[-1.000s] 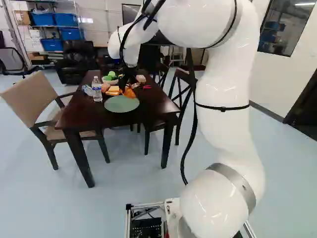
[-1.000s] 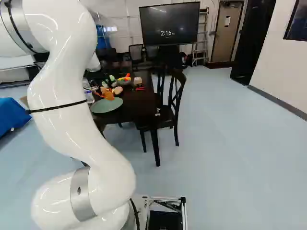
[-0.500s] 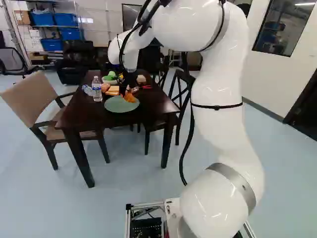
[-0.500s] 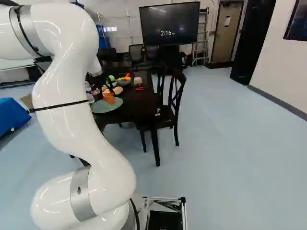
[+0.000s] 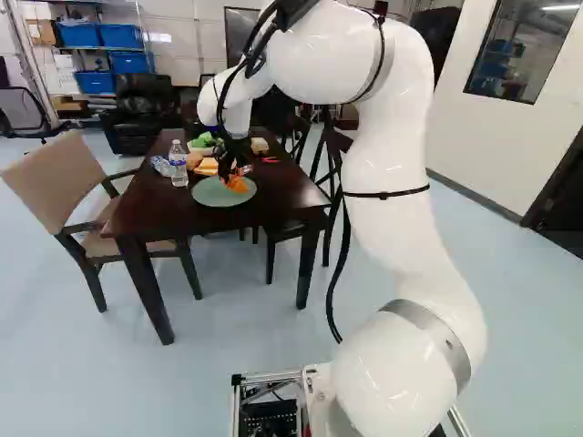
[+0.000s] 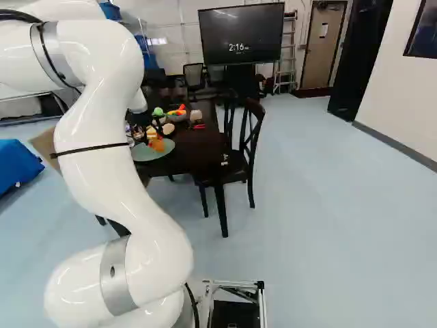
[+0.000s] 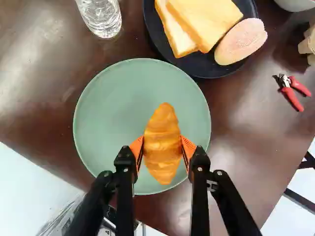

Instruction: Move the croissant to the empty plate

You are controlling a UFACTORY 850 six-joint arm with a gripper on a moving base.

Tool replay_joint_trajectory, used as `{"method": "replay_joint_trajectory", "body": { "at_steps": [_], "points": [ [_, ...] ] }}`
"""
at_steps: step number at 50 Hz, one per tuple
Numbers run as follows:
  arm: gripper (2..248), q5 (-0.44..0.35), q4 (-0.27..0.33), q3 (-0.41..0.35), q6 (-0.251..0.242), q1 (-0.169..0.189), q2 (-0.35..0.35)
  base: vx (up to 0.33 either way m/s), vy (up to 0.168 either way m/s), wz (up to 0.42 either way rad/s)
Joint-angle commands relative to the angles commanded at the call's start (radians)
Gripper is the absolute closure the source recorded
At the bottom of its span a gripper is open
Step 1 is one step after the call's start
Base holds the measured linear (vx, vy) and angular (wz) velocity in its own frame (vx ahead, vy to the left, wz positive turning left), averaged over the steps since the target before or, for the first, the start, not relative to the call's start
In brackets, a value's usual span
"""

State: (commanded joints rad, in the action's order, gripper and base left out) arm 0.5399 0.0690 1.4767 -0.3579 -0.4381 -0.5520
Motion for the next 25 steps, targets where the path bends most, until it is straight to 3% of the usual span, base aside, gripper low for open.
{"method": "replay_joint_trajectory", "body": {
  "at_steps": [8,9,13,14,18,19,23,24,25],
  "points": [
    [129,0.0,0.0,0.0,0.0,0.0,0.0,0.0,0.0,0.0],
    [103,0.0,0.0,0.0,0.0,0.0,0.0,0.0,0.0,0.0],
    [103,0.0,0.0,0.0,0.0,0.0,0.0,0.0,0.0,0.0],
    [71,0.0,0.0,0.0,0.0,0.0,0.0,0.0,0.0,0.0],
    [71,0.0,0.0,0.0,0.0,0.0,0.0,0.0,0.0,0.0],
    [38,0.0,0.0,0.0,0.0,0.0,0.0,0.0,0.0,0.0],
    [38,0.0,0.0,0.0,0.0,0.0,0.0,0.0,0.0,0.0],
    [5,0.0,0.0,0.0,0.0,0.0,0.0,0.0,0.0,0.0],
    [5,0.0,0.0,0.0,0.0,0.0,0.001,0.0,0.0,0.0]
  ]
}}
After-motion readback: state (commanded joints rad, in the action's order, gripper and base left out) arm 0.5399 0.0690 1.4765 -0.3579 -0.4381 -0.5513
